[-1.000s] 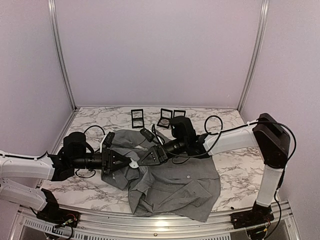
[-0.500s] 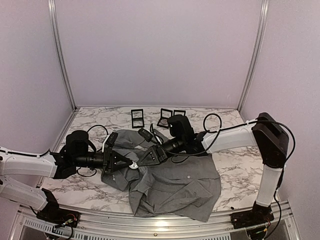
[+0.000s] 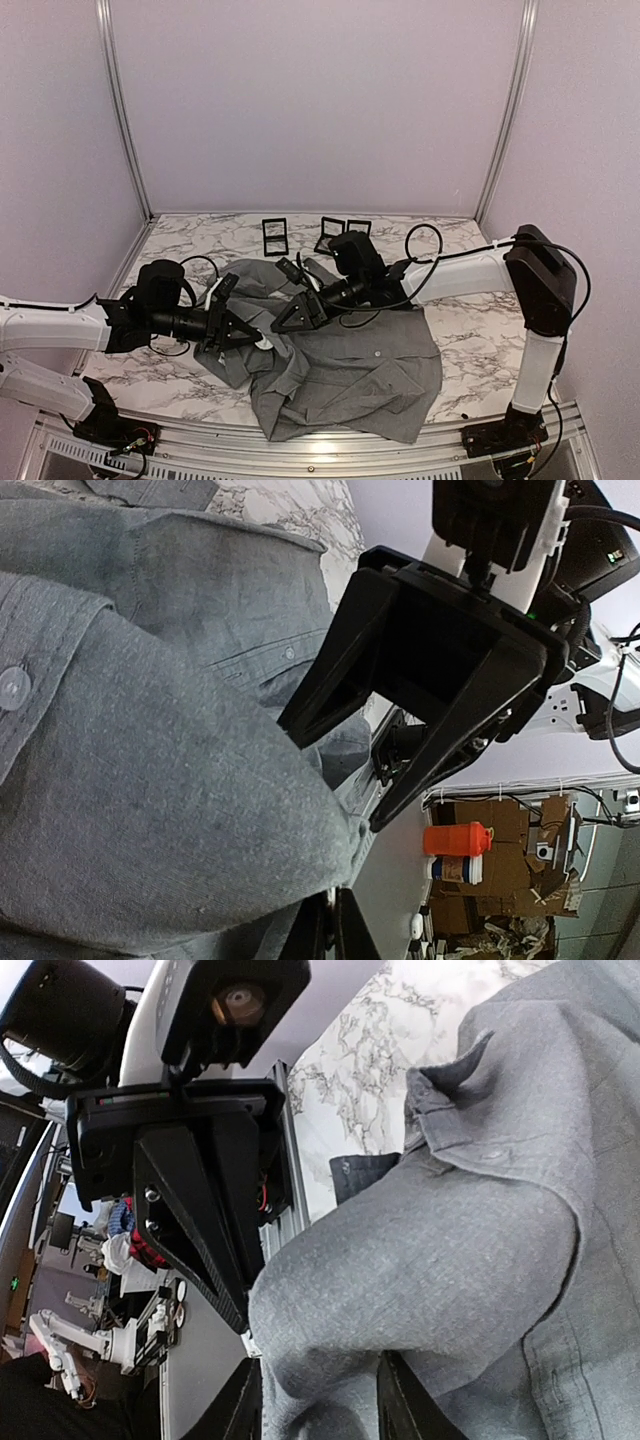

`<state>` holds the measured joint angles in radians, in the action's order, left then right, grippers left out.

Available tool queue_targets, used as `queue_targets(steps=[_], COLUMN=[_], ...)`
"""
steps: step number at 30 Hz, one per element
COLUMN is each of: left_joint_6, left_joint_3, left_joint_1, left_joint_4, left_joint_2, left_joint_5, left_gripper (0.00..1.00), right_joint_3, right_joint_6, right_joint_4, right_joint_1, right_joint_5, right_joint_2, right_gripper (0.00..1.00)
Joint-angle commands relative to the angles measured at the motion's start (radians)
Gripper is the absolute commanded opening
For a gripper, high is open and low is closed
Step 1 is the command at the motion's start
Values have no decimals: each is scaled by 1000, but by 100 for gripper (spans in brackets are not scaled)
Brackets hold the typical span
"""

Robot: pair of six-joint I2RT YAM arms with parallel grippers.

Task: Remove the brooch from the garment
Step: Pass from the right arm to the left, then adjust the flattened clothing at the center of the board.

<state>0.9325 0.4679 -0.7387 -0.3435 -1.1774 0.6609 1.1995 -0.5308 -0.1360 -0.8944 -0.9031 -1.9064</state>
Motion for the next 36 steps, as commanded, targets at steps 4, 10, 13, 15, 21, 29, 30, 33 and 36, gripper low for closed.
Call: queue_targets(steps=[4,10,13,15,21,29,30,33,36], left_joint_6=[-62,-69,-69,-69,-72,-63,-62,-59,-60], left_joint_3=[31,22,18,15,12,21,21,23,26], left_joint_1=[0,-2,-2,-2,-4,-4,-3,-2,-2], left_joint_4=[247,265,271,276,297,296,296,300,307], left_joint_2=[16,7,8,8,7,9,9,16,18], left_joint_5=[-10,-8,-14,-18,-33,-69,-72,-85,-100], left_gripper=[0,0,0,0,0,0,0,0,0], right_joint_3=[98,179,237,258,246,221,218,214,203], right_joint_6=[91,108,149,167,178,183,181,179,176], right_joint_4=[132,205,291,334,356,352,349,344,334], right_joint_1=[-23,-69,-96,-110,-120,-135,-134,-136,-136], right_joint_5=[162,195,281,347,454,398,387,357,340], right_joint_2=[6,-72,-104,-109,-84,-77,-75,-71,-63], right_gripper=[42,44,44,44,44,27,25,22,21])
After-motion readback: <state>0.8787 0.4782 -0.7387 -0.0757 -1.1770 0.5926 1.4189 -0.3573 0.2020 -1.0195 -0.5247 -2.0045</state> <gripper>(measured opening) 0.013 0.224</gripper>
